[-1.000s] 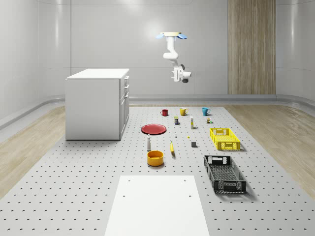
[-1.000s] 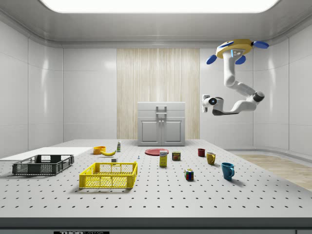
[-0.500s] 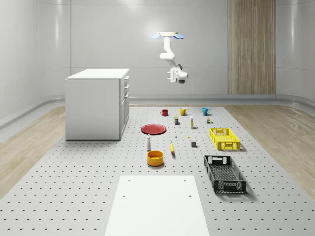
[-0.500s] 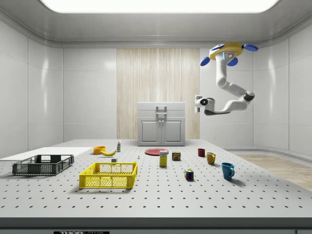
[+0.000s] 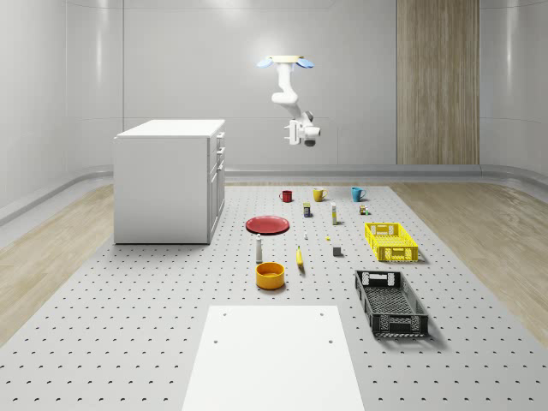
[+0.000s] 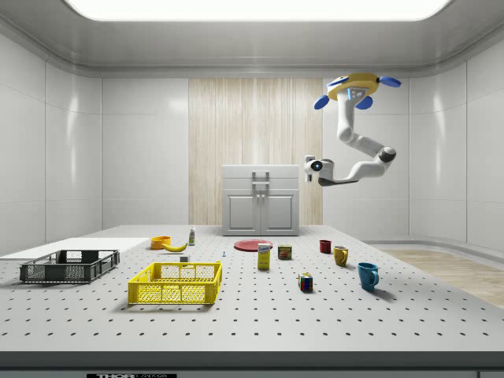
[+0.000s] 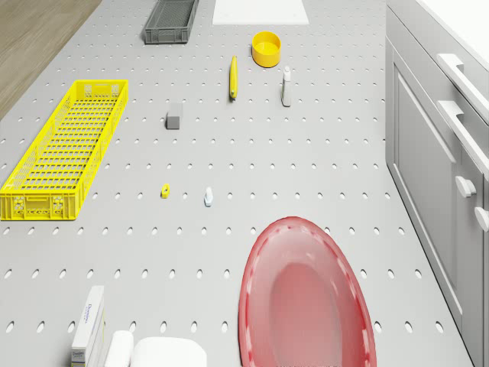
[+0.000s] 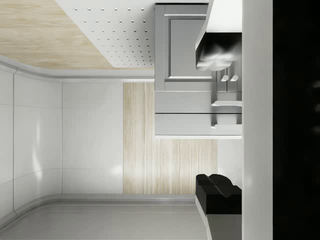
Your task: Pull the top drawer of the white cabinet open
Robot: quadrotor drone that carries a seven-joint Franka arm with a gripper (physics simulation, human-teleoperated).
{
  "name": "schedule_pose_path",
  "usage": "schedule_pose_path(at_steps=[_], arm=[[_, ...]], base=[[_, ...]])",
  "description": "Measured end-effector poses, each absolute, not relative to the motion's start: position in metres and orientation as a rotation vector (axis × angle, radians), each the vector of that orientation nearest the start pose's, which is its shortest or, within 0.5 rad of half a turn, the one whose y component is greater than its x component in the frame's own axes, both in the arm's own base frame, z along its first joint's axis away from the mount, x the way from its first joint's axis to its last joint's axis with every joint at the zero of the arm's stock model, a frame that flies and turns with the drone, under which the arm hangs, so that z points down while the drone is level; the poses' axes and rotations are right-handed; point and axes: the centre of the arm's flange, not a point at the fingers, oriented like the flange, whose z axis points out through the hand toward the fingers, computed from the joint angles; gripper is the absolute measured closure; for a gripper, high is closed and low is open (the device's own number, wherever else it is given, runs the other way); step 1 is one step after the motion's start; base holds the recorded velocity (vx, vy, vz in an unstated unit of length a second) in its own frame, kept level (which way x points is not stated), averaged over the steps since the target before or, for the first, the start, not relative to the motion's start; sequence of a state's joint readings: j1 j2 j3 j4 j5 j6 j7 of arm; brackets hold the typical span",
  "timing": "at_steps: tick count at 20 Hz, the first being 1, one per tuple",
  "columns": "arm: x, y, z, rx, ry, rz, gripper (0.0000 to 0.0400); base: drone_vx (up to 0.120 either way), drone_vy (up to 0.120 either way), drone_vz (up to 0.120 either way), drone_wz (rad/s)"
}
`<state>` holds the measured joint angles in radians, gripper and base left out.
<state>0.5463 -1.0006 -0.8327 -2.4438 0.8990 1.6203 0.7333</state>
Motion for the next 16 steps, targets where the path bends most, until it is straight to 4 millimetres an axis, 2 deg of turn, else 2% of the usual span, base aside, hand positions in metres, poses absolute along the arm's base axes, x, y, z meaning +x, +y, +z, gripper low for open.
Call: schedule_pose_path(at_steps=[1, 5, 16], arm=[[0.3067, -0.0996, 0.5911, -1.484, 0.612, 0.613, 0.0095], [0.3067, -0.0997, 0.5911, -1.484, 0.612, 0.613, 0.0095], [0.3067, -0.0997, 0.5911, -1.484, 0.612, 0.613, 0.0095]], base=[[0.12, -0.12, 0.0, 0.0], [0.12, -0.12, 0.12, 0.0], [0.12, -0.12, 0.0, 0.0]])
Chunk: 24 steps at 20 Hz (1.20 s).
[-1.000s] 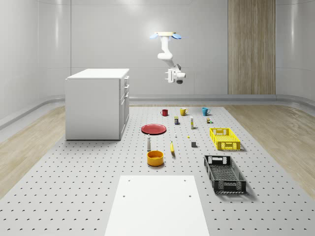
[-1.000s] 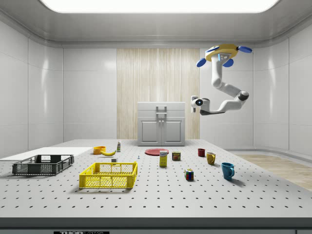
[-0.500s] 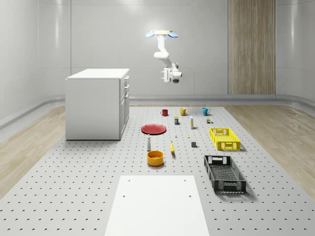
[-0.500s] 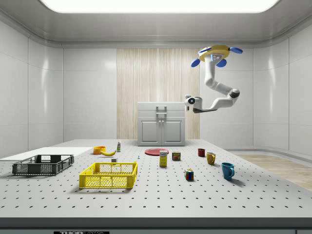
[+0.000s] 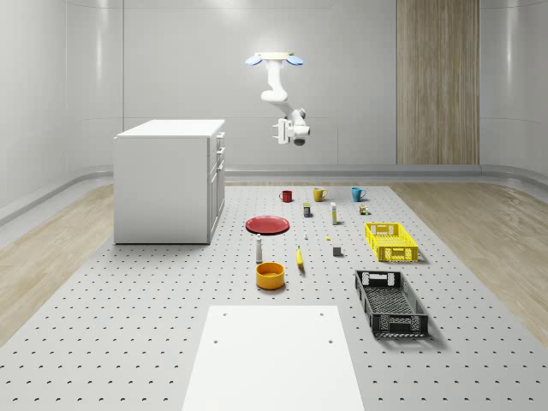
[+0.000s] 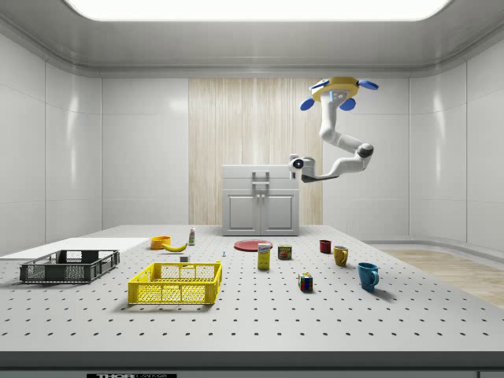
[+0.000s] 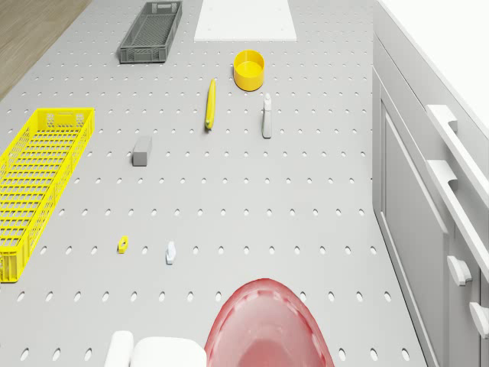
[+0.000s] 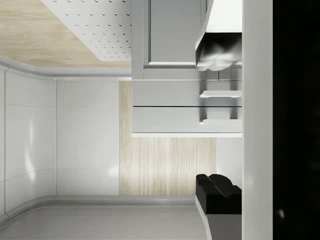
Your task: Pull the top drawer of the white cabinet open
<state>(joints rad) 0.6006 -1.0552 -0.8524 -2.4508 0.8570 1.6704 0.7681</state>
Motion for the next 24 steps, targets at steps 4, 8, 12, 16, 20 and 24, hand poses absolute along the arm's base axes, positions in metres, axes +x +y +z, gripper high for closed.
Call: schedule_pose_path(at_steps=[4, 8, 12, 16, 20, 24], arm=[[0.3067, -0.0997, 0.5911, -1.484, 0.612, 0.613, 0.0095], [0.3067, -0.0997, 0.5911, -1.484, 0.612, 0.613, 0.0095], [0.3067, -0.0997, 0.5911, -1.484, 0.612, 0.613, 0.0095], [0.3067, -0.0997, 0.591, -1.484, 0.613, 0.613, 0.0095], [0.3067, -0.0997, 0.591, -1.484, 0.613, 0.613, 0.0095], [0.3067, -0.0997, 0.591, -1.484, 0.613, 0.613, 0.0095]], base=[[0.12, -0.12, 0.0, 0.0], [0.12, -0.12, 0.0, 0.0], [0.12, -0.01, 0.0, 0.0], [0.12, 0.0, 0.0, 0.0], [0.12, 0.0, 0.0, 0.0], [0.12, 0.0, 0.0, 0.0]])
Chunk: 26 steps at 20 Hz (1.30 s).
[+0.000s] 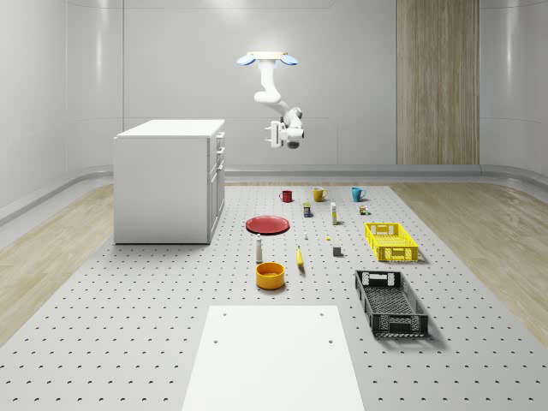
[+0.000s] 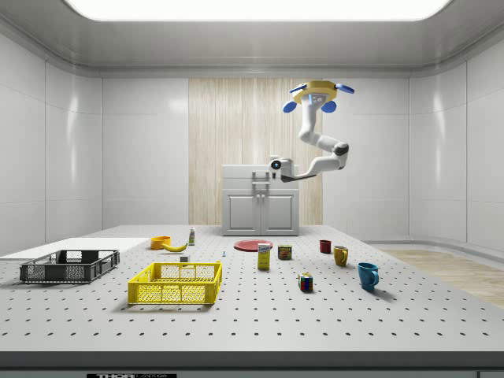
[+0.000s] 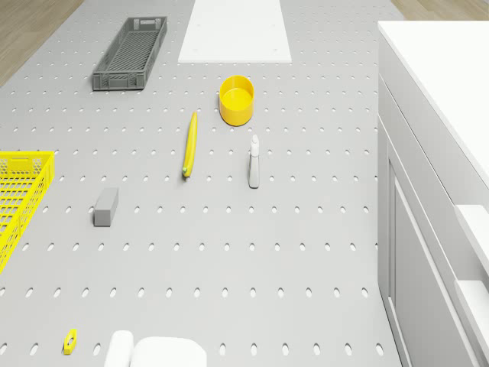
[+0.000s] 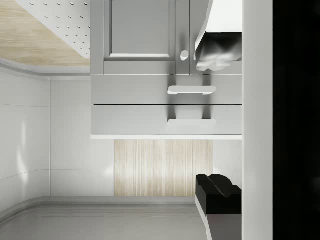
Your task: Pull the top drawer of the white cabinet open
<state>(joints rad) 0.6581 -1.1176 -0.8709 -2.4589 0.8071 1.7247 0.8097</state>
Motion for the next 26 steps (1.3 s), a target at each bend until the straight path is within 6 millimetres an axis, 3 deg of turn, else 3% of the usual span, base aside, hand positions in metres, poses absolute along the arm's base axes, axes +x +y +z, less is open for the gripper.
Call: schedule_pose_path(at_steps=[6, 11, 26], arm=[[0.307, -0.1, 0.591, -1.484, 0.613, 0.613, 0.0095], [0.307, -0.097, 0.591, -1.484, 0.613, 0.613, 0.0095], [0.306, -0.032, 0.591, -1.483, 0.612, 0.613, 0.0095]], base=[[0.12, -0.027, 0.0, 0.0], [0.008, -0.008, 0.0, 0.0], [0.0, 0.0, 0.0, 0.0]])
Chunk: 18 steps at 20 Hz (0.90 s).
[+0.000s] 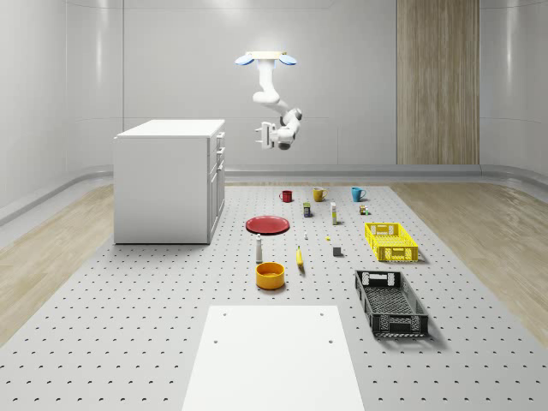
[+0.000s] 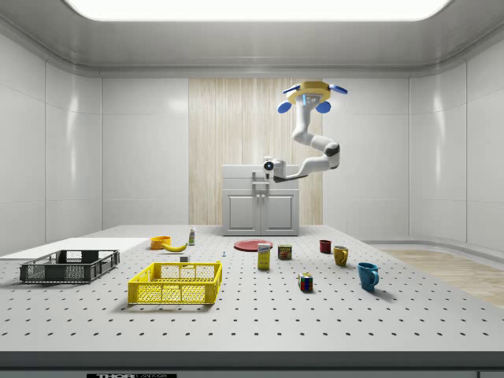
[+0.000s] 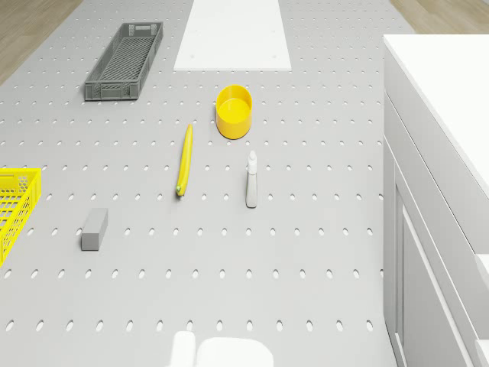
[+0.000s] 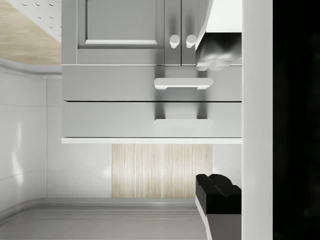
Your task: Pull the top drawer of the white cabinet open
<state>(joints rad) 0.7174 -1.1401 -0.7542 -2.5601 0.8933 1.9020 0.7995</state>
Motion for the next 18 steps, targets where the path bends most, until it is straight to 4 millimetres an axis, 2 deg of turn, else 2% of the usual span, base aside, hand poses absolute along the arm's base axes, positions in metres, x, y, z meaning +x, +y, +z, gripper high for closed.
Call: schedule_pose_path(at_steps=[7, 18], arm=[[0.306, -0.003, 0.591, -1.483, 0.612, 0.613, 0.0095], [0.306, 0.055, 0.591, -1.483, 0.612, 0.613, 0.0095]], base=[[0.0, 0.0, 0.0, 0.0], [0.0, 0.0, 0.0, 0.0]])
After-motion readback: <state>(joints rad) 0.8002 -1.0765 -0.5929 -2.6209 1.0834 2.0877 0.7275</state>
